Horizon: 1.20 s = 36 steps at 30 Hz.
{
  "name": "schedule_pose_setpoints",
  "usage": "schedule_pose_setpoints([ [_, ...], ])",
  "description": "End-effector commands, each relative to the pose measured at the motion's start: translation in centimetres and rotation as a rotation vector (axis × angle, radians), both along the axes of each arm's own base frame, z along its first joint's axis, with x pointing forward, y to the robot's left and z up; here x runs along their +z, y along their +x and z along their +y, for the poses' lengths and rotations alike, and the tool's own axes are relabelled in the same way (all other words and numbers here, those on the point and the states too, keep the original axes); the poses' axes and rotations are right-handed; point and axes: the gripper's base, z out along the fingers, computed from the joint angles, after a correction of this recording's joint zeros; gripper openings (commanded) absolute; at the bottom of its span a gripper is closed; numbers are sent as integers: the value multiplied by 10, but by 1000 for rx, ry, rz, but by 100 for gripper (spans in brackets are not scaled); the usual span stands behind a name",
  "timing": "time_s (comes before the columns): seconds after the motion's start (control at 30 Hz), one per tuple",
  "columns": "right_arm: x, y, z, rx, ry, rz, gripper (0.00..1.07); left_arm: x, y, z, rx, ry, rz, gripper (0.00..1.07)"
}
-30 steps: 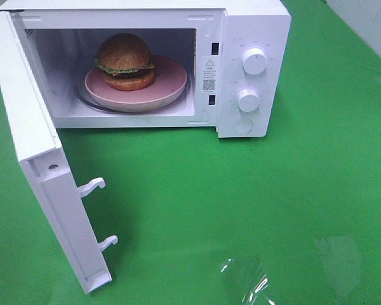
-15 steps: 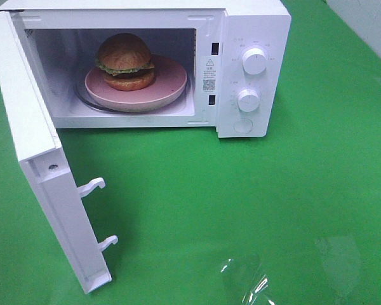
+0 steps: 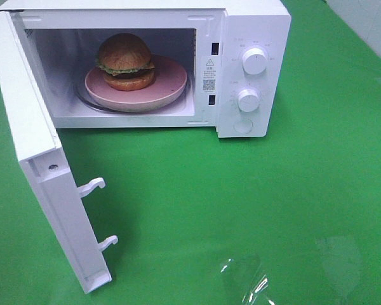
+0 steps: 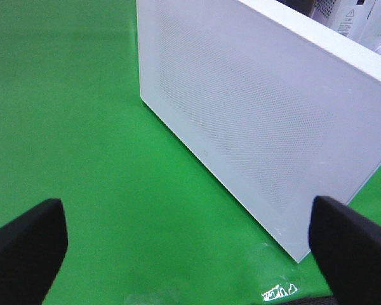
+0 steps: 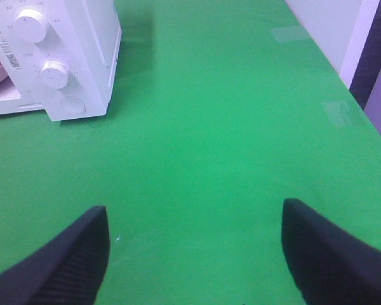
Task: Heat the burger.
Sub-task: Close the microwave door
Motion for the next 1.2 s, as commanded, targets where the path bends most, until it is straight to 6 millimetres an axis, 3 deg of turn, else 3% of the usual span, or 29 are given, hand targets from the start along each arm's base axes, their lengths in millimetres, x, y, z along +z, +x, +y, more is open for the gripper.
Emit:
schedule_pose_setpoints([
  [0.03, 0, -3, 0, -8, 10, -29, 73, -1, 0, -1, -4, -9, -3, 95],
  [0.73, 0, -3, 0, -8, 10, -29, 73, -1, 0, 2, 30, -15, 1, 92],
  [0.87, 0, -3, 0, -8, 10, -29, 73, 3, 0, 4, 85, -59, -18, 81],
  [0.9, 0, -3, 0, -8, 10, -29, 73, 7, -1, 6, 96, -57, -44, 72],
  [0.93, 0, -3, 0, -8, 10, -29, 73, 7, -1, 6, 96, -57, -44, 72],
  [1.0, 0, -3, 0, -8, 10, -29, 73, 12, 0, 8, 114, -40, -92, 58],
  [1.1, 0, -3, 0, -8, 10, -29, 73, 16, 1, 9, 124, -35, -137, 50],
  [1.17, 0, -3, 0, -8, 10, -29, 73, 24, 3, 11, 138, -30, -232, 37],
  [1.2, 0, -3, 0, -8, 10, -29, 73, 24, 3, 11, 138, -30, -232, 37],
])
